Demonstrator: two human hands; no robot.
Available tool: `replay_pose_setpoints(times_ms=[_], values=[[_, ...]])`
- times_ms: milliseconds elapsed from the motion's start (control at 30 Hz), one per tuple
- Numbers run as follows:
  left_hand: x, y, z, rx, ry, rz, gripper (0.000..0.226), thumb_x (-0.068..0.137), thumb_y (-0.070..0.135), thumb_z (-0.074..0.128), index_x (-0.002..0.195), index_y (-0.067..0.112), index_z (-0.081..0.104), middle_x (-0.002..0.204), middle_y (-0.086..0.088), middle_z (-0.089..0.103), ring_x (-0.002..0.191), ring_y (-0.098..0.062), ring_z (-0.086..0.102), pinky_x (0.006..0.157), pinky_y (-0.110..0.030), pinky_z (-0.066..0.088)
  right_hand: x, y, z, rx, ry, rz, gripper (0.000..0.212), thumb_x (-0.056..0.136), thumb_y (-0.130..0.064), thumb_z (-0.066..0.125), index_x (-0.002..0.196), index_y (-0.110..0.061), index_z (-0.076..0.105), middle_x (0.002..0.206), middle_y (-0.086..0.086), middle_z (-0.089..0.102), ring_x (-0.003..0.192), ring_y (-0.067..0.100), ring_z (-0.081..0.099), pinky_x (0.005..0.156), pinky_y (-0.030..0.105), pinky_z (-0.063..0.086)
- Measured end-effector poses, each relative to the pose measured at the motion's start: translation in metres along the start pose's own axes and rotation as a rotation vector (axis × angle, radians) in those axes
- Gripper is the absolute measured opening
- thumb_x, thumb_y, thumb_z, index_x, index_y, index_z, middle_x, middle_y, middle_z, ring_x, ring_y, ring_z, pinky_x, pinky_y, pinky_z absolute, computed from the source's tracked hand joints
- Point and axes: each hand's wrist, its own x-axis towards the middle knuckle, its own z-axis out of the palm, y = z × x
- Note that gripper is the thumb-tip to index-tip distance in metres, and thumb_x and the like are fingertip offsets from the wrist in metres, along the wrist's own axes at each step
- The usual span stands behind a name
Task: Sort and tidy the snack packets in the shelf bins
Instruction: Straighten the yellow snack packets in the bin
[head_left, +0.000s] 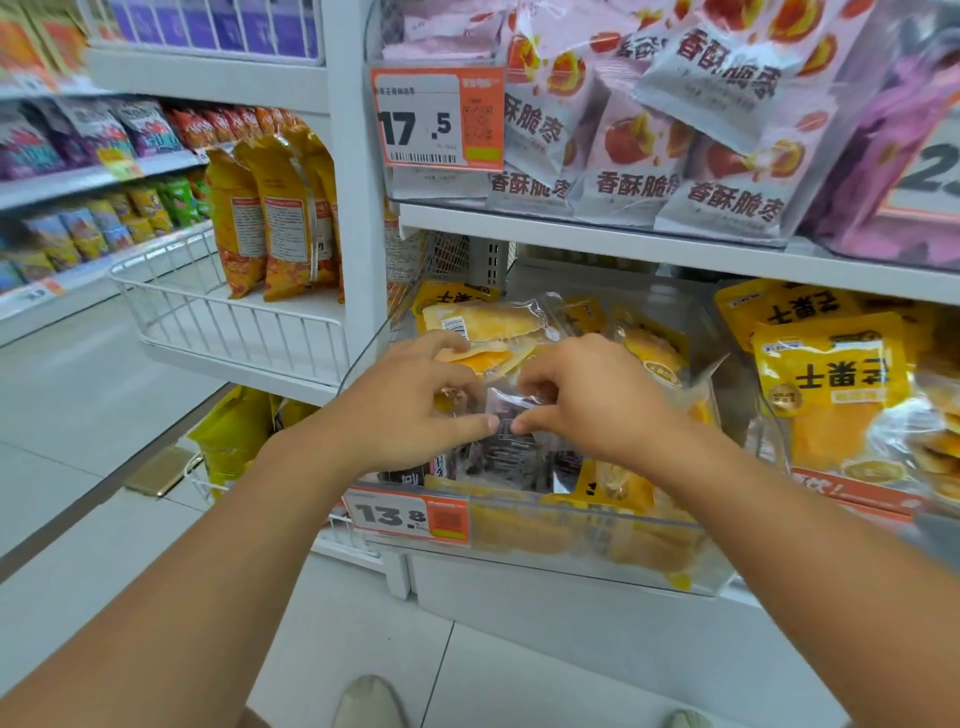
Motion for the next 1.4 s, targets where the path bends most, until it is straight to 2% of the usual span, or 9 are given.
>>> replay_pose_setpoints(times_ms=[133,333,500,667,767,867,1100,1267,1400], values=[[0.000,0.001,0.001,0.109,0.087,-0.006,0.049,0.067,0.067,0.077,0.105,0.041,0.063,0.146,0.013,0.036,0.135,-0.018,0.039,0.107,-0.044,0.041,0.012,-0.008,0.016,0.000,-0.014,-0.026,0.050,0.073,-0.041,0.084,0.056,-0.021,0.042,0.056,-0.004,0.047,0.054,0.014,0.043,0.052,0.031,0.035],[0.012,0.016,0.010,0.239,0.177,0.065,0.026,0.073,0.045,0.084,0.089,0.035,0.066,0.145,0.005,0.043,0.140,-0.021,0.029,0.113,-0.050,0.030,0.008,0.006,0.007,0.198,-0.172,-0.033,0.023,0.076,-0.030,0.085,0.081,-0.015,0.069,0.074,0.003,0.065,0.067,0.018,0.057,0.061,0.033,0.045],[0.017,0.027,0.009,0.288,0.190,-0.105,0.021,0.072,0.046,0.085,0.082,0.033,0.072,0.141,0.005,0.046,0.138,-0.022,0.028,0.113,-0.043,0.027,-0.007,0.023,0.008,-0.275,-0.406,0.119,0.030,0.085,-0.014,0.071,0.114,-0.013,0.064,0.107,0.008,0.066,0.095,0.026,0.064,0.077,0.038,0.058],[0.012,0.023,0.003,0.247,0.121,-0.136,0.026,0.072,0.049,0.084,0.073,0.032,0.064,0.144,0.007,0.043,0.138,-0.021,0.028,0.108,-0.041,0.029,0.003,0.003,0.017,-0.441,-0.534,0.156,0.053,0.091,-0.028,0.067,0.137,-0.012,0.047,0.112,0.003,0.061,0.091,0.027,0.062,0.053,0.034,0.041],[0.009,0.022,0.004,0.275,0.126,-0.143,0.029,0.074,0.050,0.083,0.071,0.029,0.063,0.148,0.009,0.040,0.139,-0.021,0.027,0.108,-0.040,0.030,0.005,-0.003,0.021,-0.477,-0.553,0.171,0.030,0.090,-0.039,0.071,0.103,-0.013,0.060,0.094,-0.001,0.057,0.082,0.024,0.057,0.056,0.033,0.042],[0.010,0.022,0.004,0.328,0.096,-0.141,0.035,0.075,0.050,0.081,0.064,0.023,0.062,0.153,0.007,0.037,0.139,-0.023,0.030,0.107,-0.040,0.033,0.006,-0.001,0.016,-0.457,-0.537,0.211,0.039,0.089,-0.035,0.074,0.068,-0.017,0.046,0.074,-0.003,0.051,0.077,0.024,0.056,0.064,0.033,0.046],[0.011,0.009,0.003,0.353,0.035,-0.081,0.039,0.079,0.060,0.074,0.081,0.021,0.073,0.161,0.006,0.029,0.147,-0.024,0.022,0.115,-0.043,0.027,0.000,0.009,0.002,-0.180,-0.351,0.242,0.030,0.072,-0.032,0.088,0.071,-0.017,0.063,0.072,-0.003,0.063,0.073,0.023,0.063,0.056,0.035,0.052],[0.012,0.011,0.009,0.380,0.068,-0.084,0.038,0.084,0.062,0.067,0.075,0.025,0.062,0.161,0.004,0.030,0.147,-0.026,0.023,0.117,-0.045,0.025,-0.023,-0.007,-0.017,-0.276,-0.233,0.096,0.020,0.083,-0.013,0.072,0.074,-0.020,0.055,0.077,-0.004,0.060,0.074,0.023,0.060,0.058,0.033,0.048],[0.012,0.009,0.006,0.326,0.107,-0.076,0.035,0.086,0.055,0.070,0.071,0.026,0.055,0.158,0.004,0.034,0.144,-0.025,0.029,0.115,-0.044,0.029,-0.032,-0.016,-0.044,-0.326,-0.103,0.063,0.016,0.090,-0.026,0.068,0.080,-0.026,0.055,0.076,-0.008,0.058,0.076,0.021,0.058,0.061,0.032,0.046]])
